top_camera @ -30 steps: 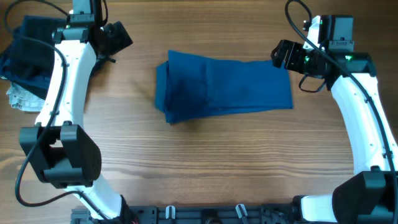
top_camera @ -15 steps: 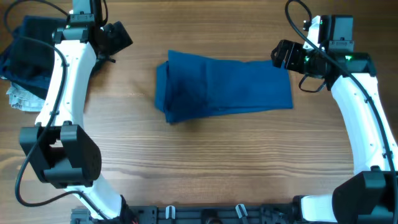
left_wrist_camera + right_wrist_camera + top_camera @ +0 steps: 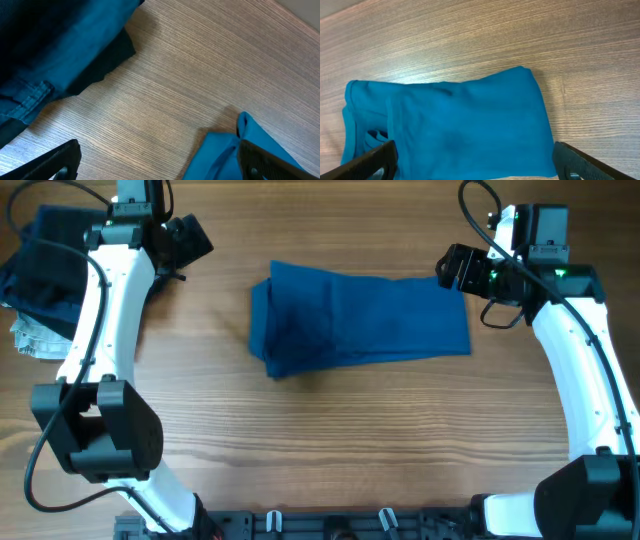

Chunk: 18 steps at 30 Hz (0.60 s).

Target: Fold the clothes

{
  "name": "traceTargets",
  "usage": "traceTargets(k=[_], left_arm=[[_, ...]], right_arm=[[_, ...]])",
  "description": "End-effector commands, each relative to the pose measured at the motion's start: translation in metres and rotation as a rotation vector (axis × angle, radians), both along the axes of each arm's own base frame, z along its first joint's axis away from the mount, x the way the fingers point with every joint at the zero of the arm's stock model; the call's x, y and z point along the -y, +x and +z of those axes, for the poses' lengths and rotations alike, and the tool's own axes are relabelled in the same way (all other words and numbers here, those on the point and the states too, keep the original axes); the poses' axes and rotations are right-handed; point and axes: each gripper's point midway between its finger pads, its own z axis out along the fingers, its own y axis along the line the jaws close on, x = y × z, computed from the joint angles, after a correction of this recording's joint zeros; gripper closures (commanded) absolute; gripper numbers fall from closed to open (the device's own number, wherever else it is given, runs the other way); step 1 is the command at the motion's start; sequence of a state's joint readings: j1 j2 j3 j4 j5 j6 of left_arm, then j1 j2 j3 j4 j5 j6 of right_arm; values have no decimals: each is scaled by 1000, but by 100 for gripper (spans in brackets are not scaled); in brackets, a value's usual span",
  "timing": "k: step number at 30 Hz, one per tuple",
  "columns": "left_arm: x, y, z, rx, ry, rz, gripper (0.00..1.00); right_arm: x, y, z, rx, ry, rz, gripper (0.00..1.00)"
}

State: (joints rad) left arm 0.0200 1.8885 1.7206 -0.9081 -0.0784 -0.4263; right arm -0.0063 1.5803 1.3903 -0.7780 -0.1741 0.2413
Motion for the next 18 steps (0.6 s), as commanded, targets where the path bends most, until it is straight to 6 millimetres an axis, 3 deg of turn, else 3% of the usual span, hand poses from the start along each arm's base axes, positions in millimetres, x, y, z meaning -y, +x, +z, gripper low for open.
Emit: traceTargets(k=[1,4,9,11,13,14,15,18], left_arm=[[-3,1,-1,0,10,5,0],[-3,1,-1,0,10,5,0],[-3,1,-1,0,10,5,0],[-3,1,-1,0,10,5,0],[-3,1,-1,0,10,5,0],[-3,1,-1,0,10,5,0],[-3,1,-1,0,10,5,0],[-3,1,-1,0,10,5,0]], right_arm=[[2,2,1,6,-20,-5,1],[2,4,3,15,-9,-13,1],[2,31,25,123,124,-177,0],[6,26,18,134,-51,5,0],[8,24,3,126,-182,157,4],[11,22,-11,100,-246,226,21],[24,20,-31,41,-310,210,28],[32,25,-94,-93,-275,219,28]])
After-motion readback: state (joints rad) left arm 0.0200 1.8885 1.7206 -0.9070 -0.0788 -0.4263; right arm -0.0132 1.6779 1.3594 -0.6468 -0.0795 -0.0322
